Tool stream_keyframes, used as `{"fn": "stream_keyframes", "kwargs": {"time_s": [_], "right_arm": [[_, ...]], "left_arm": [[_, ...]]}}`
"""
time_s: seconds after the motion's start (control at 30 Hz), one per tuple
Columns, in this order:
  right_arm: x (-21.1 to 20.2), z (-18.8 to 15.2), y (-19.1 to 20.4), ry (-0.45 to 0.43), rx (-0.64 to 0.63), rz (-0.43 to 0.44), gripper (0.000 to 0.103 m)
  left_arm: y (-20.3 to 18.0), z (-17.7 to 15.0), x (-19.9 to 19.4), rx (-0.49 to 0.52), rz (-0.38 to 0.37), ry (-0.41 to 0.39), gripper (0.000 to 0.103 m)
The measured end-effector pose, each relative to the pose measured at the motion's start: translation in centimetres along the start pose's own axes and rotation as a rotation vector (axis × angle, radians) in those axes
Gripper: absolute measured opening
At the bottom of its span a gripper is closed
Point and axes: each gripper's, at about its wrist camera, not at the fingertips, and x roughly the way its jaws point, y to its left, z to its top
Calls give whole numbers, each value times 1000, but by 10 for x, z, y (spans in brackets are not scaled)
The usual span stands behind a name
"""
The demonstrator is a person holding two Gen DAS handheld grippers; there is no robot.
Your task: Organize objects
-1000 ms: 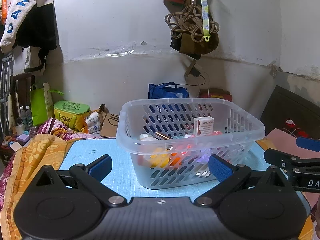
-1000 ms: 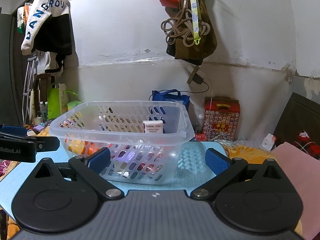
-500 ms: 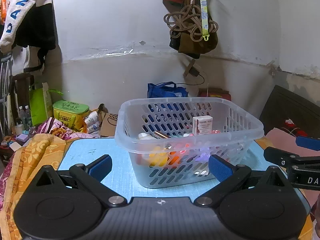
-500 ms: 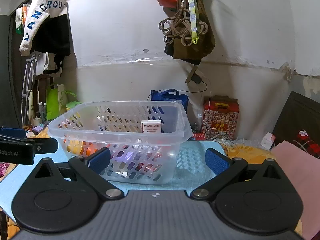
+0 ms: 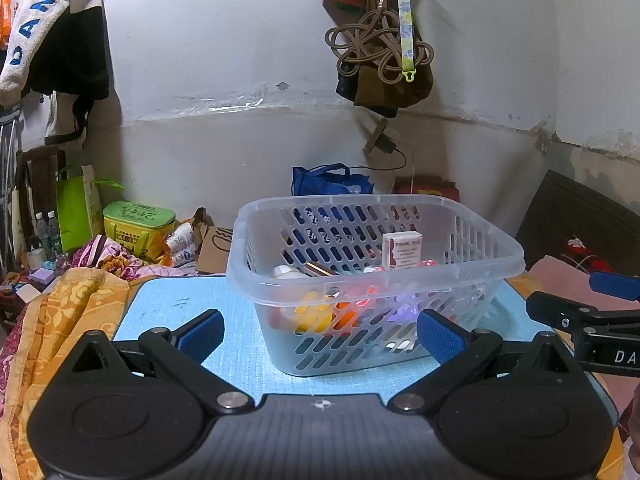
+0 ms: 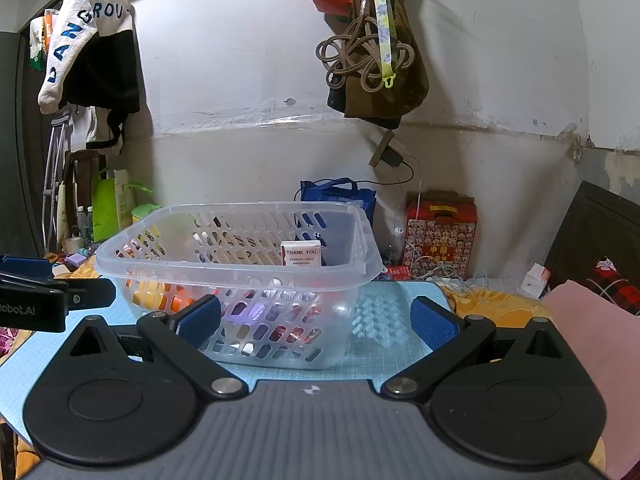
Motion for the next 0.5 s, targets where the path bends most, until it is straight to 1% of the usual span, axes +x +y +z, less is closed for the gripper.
{"fn": "stream_keyframes", "kwargs": {"time_s": [0.5], "right_arm": [[0,0,0,-5,-2,-4,103]], "left_arm": [[-2,-1,-1,2,-1,-1,103]]}}
